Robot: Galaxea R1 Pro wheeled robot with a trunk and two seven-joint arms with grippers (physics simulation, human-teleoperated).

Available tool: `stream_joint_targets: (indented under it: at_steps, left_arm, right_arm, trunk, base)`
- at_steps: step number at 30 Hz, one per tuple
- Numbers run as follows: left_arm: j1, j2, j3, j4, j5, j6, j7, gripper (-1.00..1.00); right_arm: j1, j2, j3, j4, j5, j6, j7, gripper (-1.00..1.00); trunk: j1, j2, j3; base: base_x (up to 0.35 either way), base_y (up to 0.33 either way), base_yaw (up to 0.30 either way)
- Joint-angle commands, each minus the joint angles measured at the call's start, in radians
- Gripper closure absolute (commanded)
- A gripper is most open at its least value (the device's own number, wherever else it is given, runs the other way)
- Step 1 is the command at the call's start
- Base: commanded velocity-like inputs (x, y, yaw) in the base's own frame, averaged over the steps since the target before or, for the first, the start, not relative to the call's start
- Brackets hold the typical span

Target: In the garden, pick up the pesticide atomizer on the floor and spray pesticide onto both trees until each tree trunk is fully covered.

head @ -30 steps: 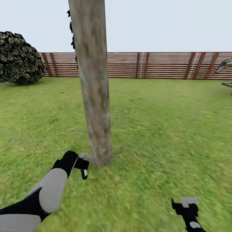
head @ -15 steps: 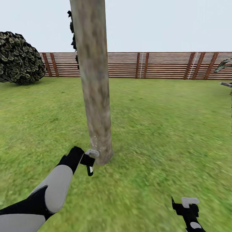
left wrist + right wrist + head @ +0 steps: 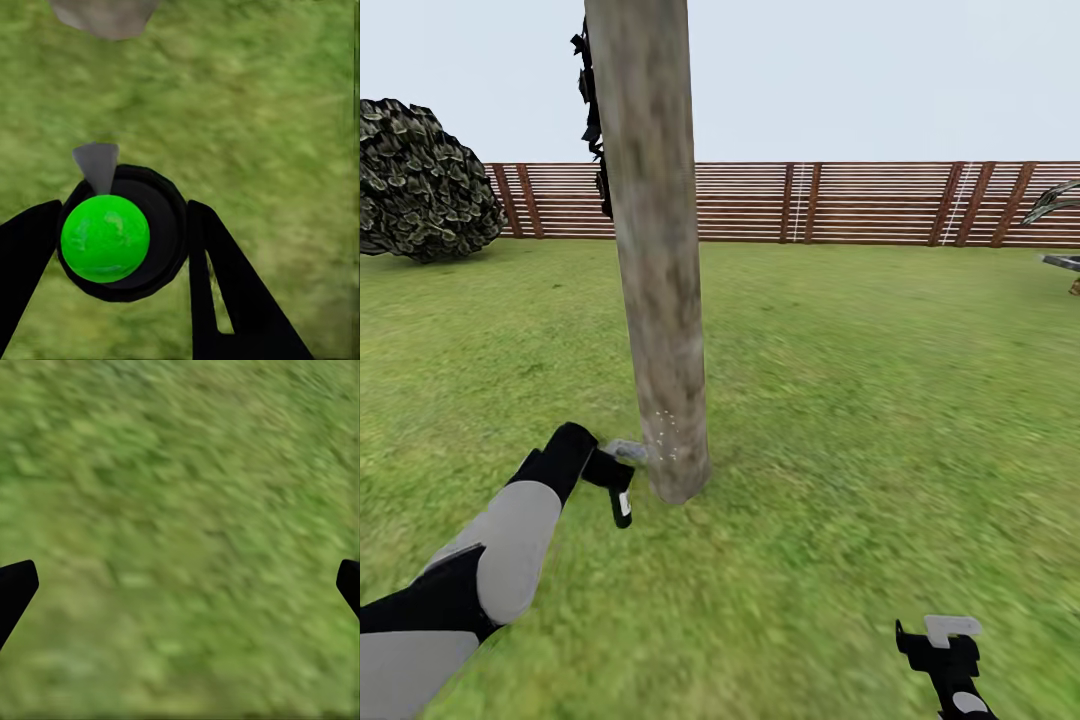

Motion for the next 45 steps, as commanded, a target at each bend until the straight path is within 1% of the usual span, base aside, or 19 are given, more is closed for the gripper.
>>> stream_joint_targets:
  at_steps: [1, 2, 4, 8, 9, 11, 14, 17, 20, 23, 31, 39, 45]
  left_arm:
    - [-0.001, -0.037, -0.001, 0.001, -0.012, 0.004, -0.008, 1.00]
    - [-0.004, -0.060, -0.012, 0.000, -0.012, 0.005, -0.008, 1.00]
    - [-0.010, -0.084, -0.030, -0.004, -0.008, 0.007, -0.008, 1.00]
    - [-0.007, -0.075, -0.032, -0.012, -0.011, 0.007, -0.008, 1.00]
    - [-0.001, -0.067, -0.032, -0.032, -0.012, 0.007, -0.008, 1.00]
    - [0.003, -0.064, -0.035, -0.049, -0.013, 0.008, -0.007, 1.00]
    - [0.006, -0.067, -0.035, -0.057, -0.015, 0.008, -0.007, 1.00]
    - [-0.007, -0.083, -0.051, -0.040, -0.024, 0.029, -0.024, 1.00]
    - [0.000, -0.082, -0.064, -0.027, -0.039, 0.047, -0.026, 1.00]
    - [0.007, -0.082, -0.065, -0.027, -0.040, 0.063, -0.026, 1.00]
    - [0.008, -0.083, -0.063, -0.037, -0.041, 0.107, -0.025, 1.00]
    - [0.009, -0.082, -0.068, -0.042, -0.042, 0.108, -0.025, 1.00]
    - [0.009, -0.082, -0.068, -0.044, -0.042, 0.108, -0.022, 1.00]
  right_arm:
    - [-0.001, 0.000, -0.006, 0.001, 0.010, -0.004, -0.004, -1.00]
    - [-0.001, 0.001, -0.006, 0.001, 0.010, -0.004, -0.004, -1.00]
    - [-0.001, 0.002, -0.006, 0.001, 0.010, -0.004, -0.004, -1.00]
    - [-0.001, 0.003, -0.006, 0.001, 0.010, -0.004, -0.004, -1.00]
    - [-0.001, 0.003, -0.006, 0.001, 0.010, -0.004, -0.004, -1.00]
    - [-0.001, 0.003, -0.006, 0.001, 0.010, -0.004, -0.004, -1.00]
    - [0.000, 0.003, -0.006, 0.001, 0.010, -0.004, -0.004, -1.00]
    - [0.011, 0.020, -0.006, 0.002, 0.013, -0.005, -0.004, -1.00]
    - [0.015, 0.032, -0.006, 0.001, 0.013, -0.005, -0.004, -1.00]
    - [0.018, 0.033, -0.006, 0.001, 0.013, -0.005, -0.004, -1.00]
    - [0.019, 0.034, -0.006, 0.001, 0.013, -0.005, -0.004, -1.00]
    - [0.019, 0.036, -0.006, 0.001, 0.013, -0.005, -0.004, -1.00]
    - [0.019, 0.037, -0.006, 0.002, 0.013, -0.005, -0.004, -1.00]
  trunk:
    - [0.000, 0.000, -0.001]
    - [0.000, 0.000, -0.001]
    - [0.000, 0.000, -0.001]
    - [0.000, 0.000, -0.001]
    - [0.000, 0.000, -0.001]
    - [0.000, 0.000, -0.001]
    - [0.000, 0.000, -0.001]
    - [0.000, 0.000, -0.001]
    - [0.000, 0.000, -0.001]
    - [0.000, 0.000, -0.001]
    - [0.000, 0.000, -0.001]
    - [0.000, 0.000, -0.001]
    - [0.000, 0.000, -0.001]
  base:
    - [0.000, 0.000, 0.000]
    - [0.000, 0.000, 0.007]
    - [0.000, 0.000, 0.157]
    - [0.000, 0.000, 0.254]
    - [0.098, -0.054, 0.110]
    - [0.181, -0.118, 0.046]
    - [0.229, -0.155, 0.009]
    - [0.000, 0.000, 0.000]
    - [0.000, 0.000, 0.000]
    - [0.000, -0.035, 0.000]
    - [0.000, -0.250, 0.000]
    - [0.000, -0.273, 0.006]
    - [0.009, -0.274, 0.219]
